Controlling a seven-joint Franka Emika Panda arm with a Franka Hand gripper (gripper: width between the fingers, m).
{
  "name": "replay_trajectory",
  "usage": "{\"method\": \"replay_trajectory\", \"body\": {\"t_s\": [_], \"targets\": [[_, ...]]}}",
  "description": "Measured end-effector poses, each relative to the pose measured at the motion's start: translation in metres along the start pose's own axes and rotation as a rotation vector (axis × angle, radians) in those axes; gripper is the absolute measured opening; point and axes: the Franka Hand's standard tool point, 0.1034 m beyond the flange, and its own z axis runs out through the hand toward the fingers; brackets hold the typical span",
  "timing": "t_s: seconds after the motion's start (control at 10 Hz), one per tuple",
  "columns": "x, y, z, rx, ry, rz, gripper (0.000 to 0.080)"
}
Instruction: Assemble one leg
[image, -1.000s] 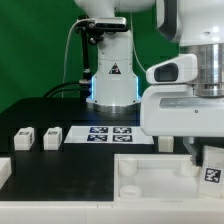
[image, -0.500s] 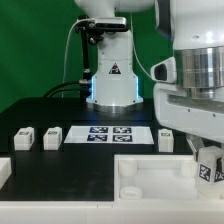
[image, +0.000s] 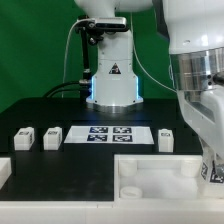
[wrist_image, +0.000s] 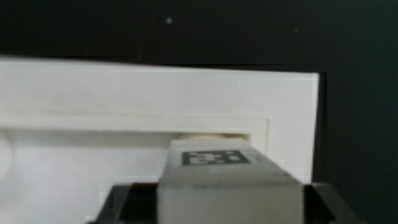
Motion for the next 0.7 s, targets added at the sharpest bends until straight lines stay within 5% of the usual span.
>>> {"method": "replay_trajectory", "body": {"t_s": [0.3, 0.4, 0.5, 0.7], "targets": [[-0.001, 0.0, 0.0, 0.002, -0.003, 0.112, 0.0296], [-0.001, 0.002, 0.002, 0.0, 0.0, 0.002, 0.0376], [-0.001, 0.008, 0.006, -0.007, 0.002, -0.141, 0.0556], [-0.003, 0.013, 0.008, -0.015, 0.002, -0.366, 0.0621]]}}
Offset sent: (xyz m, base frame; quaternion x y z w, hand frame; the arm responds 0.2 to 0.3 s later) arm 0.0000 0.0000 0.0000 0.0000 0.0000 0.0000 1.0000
